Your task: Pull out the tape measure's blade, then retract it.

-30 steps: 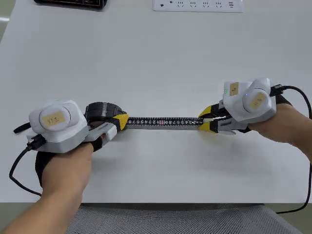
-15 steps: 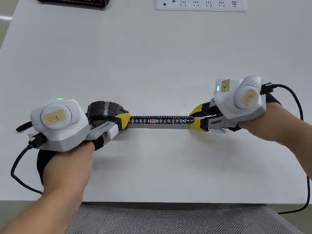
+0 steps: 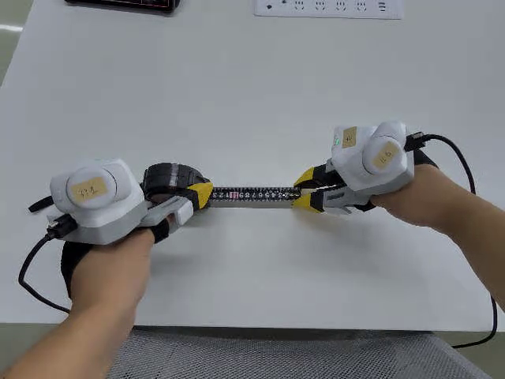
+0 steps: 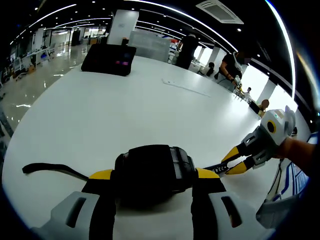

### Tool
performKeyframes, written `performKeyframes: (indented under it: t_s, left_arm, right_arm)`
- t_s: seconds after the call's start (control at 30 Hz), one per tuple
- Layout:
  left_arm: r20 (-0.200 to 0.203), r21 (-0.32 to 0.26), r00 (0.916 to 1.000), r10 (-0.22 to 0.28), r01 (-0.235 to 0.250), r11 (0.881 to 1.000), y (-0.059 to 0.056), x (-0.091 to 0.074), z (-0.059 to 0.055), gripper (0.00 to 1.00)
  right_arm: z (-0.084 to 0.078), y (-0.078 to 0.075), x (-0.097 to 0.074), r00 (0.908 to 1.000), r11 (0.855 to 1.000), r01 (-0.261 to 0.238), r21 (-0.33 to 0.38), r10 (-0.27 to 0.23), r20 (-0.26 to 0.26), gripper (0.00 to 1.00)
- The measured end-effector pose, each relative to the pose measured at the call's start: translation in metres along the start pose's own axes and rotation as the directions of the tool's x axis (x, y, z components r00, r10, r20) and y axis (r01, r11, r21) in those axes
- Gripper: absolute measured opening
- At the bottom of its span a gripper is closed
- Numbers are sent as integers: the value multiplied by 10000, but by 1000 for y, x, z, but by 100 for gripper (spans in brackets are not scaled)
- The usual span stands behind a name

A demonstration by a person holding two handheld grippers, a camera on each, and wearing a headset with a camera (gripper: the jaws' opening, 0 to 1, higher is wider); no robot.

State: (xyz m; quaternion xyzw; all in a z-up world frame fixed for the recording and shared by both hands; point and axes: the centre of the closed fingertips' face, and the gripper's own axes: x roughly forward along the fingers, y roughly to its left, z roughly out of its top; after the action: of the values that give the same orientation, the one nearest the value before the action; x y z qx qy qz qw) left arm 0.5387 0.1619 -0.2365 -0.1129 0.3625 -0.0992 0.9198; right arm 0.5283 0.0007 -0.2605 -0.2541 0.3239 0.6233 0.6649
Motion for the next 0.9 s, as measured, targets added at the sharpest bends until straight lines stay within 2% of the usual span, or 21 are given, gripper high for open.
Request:
performKeyframes:
  t_s: [0.9]
  left_arm:
    - [26, -91, 10000, -81, 81, 9999, 0, 0, 0, 56]
  right_arm:
    - [22, 1, 23, 9990, 9995, -297, -121, 301, 344, 10]
